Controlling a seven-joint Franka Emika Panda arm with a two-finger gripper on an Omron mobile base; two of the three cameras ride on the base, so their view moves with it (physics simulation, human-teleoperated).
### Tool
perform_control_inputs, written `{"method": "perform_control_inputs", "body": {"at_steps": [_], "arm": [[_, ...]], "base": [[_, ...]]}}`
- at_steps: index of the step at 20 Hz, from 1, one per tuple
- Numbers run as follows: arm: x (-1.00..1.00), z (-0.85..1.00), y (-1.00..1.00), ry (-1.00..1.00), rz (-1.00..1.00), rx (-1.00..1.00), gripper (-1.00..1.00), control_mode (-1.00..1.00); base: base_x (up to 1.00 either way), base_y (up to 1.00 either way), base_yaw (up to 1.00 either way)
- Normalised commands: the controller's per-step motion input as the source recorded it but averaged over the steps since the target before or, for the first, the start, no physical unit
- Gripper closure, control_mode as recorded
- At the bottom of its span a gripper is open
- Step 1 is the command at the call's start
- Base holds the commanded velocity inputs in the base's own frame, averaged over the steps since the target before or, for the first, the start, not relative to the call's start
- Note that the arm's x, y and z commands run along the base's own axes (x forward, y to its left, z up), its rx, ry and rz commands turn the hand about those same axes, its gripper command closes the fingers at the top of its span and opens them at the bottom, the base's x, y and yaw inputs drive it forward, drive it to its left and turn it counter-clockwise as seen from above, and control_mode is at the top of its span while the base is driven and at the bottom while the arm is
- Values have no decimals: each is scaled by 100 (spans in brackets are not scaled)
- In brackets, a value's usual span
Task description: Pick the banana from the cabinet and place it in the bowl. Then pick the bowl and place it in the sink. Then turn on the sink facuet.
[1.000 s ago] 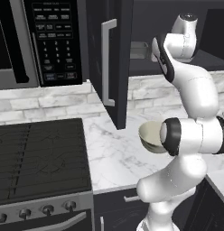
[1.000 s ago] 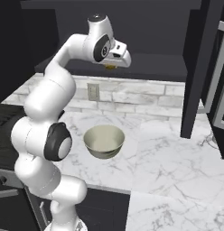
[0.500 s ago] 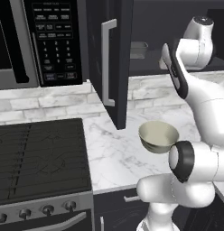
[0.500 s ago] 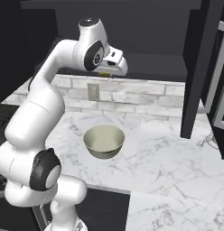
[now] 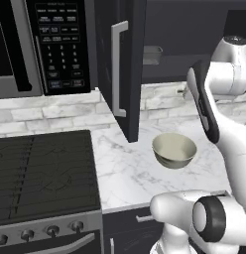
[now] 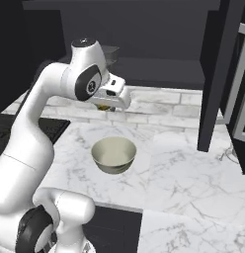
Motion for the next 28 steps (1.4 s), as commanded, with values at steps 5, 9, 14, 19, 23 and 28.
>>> {"method": "perform_control_inputs", "body": {"at_steps": [5,9,14,19,23,28], "arm": [[-100,-97,25,20,1,0,100,-100],[-44,-100,6,14,6,5,100,-100],[39,-86,0,5,5,10,100,-100],[54,-33,0,0,5,2,100,-100],[39,-17,0,0,2,0,100,-100],[25,-32,0,3,0,0,100,-100]], "base": [[0,0,0],[0,0,0],[0,0,0],[0,0,0],[0,0,0],[0,0,0]]}}
